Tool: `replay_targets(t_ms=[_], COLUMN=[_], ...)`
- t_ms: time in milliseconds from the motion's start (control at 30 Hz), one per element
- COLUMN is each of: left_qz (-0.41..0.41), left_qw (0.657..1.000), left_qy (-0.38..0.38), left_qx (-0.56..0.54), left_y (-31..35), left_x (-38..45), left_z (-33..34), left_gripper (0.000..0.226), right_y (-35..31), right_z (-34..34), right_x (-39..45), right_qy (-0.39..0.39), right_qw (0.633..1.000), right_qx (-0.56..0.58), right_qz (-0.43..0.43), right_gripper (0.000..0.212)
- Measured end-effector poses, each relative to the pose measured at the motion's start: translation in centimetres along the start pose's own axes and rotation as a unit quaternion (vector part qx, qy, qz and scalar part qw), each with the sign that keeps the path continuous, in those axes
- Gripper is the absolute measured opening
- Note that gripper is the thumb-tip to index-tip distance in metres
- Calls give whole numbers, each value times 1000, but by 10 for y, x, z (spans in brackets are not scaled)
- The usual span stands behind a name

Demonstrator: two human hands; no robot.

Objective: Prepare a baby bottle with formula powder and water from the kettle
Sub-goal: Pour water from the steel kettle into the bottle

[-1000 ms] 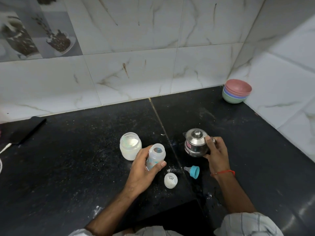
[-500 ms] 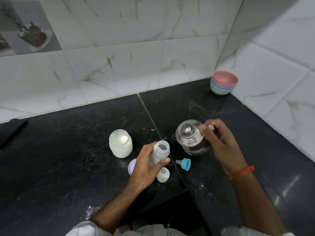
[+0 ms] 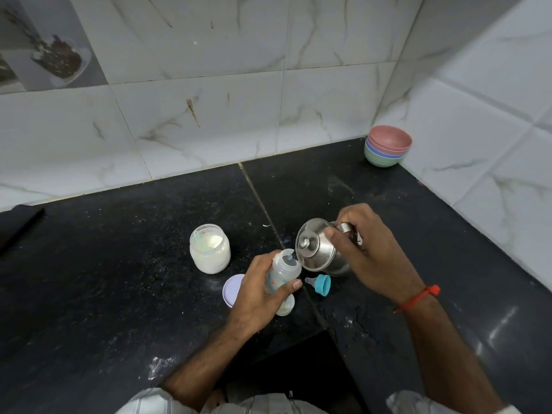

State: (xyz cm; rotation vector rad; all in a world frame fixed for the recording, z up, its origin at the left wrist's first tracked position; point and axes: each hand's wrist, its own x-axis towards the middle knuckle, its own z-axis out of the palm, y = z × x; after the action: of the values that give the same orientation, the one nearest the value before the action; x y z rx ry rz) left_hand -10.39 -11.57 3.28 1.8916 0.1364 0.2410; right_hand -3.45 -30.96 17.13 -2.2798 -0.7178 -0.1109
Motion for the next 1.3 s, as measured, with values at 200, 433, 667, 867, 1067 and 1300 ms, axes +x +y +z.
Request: replay_targets(t_ms=[200,433,667,867,1067,1300], left_qz=[12,22,21,20,23,16], left_qw=[1000,1000,999,999,999,999], left_qy=[4,5,-1,-1,6,9], left_qx=[10,17,31,26,28,31], left_y=[-2,-2,-5,-8,-9,-13], left_x=[-4,-7,-9,-10,-11,-11], left_z=[-3,-5,-6,-7,-8,-8], left_gripper=[57,56,56,55,56,57], right_y=[-6,-18,-24,-29,-33,-33], right_z=[2,0,1,-1,-1,-3], right_x=[3,4,4,6,5,7], right_qy=[-30,-56,-72,-81,-71,-69], right_qw=[998,995,991,990,990,989], right_qx=[-50,-77,-107,-115,-116,-125], right_qz=[15,-8,-28,-28,-37,-43], right_gripper=[21,34,23,19,18,15])
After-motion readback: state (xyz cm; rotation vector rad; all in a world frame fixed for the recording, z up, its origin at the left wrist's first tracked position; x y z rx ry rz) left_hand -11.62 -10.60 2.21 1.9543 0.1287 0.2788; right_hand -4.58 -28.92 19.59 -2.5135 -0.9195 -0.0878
